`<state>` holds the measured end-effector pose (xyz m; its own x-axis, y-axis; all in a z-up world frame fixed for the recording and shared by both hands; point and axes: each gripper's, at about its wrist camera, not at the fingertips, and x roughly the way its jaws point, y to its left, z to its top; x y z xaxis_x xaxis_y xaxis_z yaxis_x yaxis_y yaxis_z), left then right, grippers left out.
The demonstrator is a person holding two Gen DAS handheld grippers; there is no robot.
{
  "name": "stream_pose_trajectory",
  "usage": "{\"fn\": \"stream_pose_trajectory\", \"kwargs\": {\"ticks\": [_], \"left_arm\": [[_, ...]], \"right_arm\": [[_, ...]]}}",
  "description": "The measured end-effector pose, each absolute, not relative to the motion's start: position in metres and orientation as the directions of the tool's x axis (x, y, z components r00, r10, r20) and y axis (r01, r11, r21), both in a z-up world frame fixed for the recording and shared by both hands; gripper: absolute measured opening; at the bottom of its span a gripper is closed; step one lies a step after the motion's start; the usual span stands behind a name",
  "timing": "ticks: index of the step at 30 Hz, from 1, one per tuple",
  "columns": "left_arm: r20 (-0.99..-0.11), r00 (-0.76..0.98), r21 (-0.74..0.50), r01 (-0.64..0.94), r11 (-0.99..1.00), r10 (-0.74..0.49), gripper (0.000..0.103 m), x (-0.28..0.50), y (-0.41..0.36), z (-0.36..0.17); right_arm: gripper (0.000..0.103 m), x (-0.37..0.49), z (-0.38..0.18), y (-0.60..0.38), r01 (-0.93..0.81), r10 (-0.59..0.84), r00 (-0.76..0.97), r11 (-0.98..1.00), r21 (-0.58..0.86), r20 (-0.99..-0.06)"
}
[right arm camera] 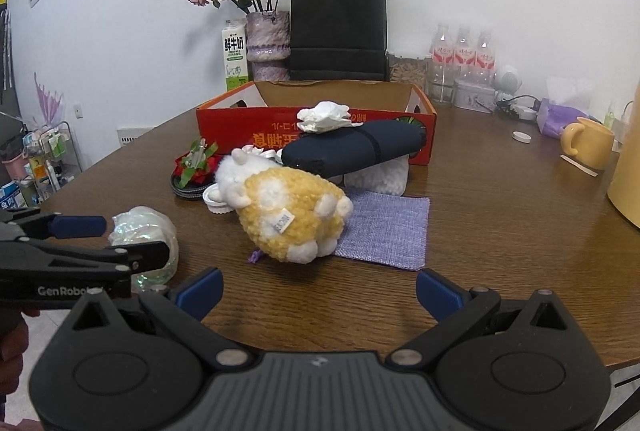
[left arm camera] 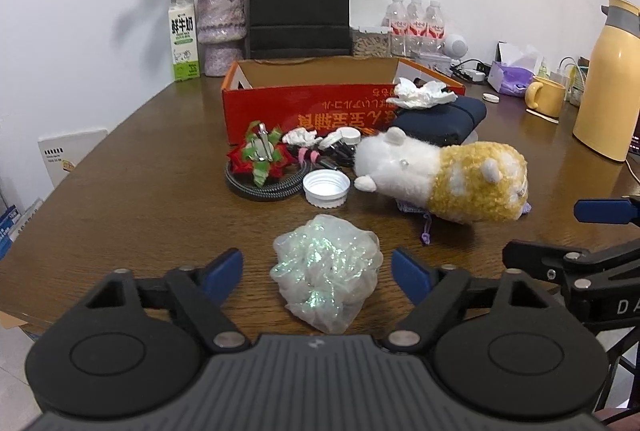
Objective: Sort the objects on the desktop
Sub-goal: 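Grasp the clear plastic bag with the left tool while the right tool grasps the plush toy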
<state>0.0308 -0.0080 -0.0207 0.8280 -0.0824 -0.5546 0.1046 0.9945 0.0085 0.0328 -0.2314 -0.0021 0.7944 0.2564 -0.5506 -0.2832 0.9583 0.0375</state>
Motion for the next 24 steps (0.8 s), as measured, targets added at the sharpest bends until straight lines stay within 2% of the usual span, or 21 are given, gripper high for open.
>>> {"fn": "stream_pose_trajectory", "kwargs": {"ticks": [4,7,19,24], "left_arm": [[-0.575,0.812,-0.013,0.117,0.993,-0.103,0.053,0.037,-0.008,-0.026],[-0.571,0.813,-0.028,0.119,0.993,-0.113,0.046,0.04,-0.005,-0.027],[-0.557,0.823,-0.051,0.099,0.994,-0.111,0.045,0.058,0.007,-0.023],[-0.552,0.826,-0.053,0.103,0.993,-0.115,0.045,0.067,0.01,-0.021]], "right_arm": [[0.103,0.039,-0.006,-0.229,-0.288,0.259,0.79,0.957,0.036,-0.556],[0.103,0.045,-0.008,-0.225,-0.296,0.262,0.789,0.955,0.03,-0.556],[0.102,0.084,-0.01,-0.199,-0.325,0.263,0.81,0.945,-0.028,-0.525],[0.099,0.099,-0.014,-0.191,-0.325,0.244,0.815,0.944,-0.066,-0.525]]}}
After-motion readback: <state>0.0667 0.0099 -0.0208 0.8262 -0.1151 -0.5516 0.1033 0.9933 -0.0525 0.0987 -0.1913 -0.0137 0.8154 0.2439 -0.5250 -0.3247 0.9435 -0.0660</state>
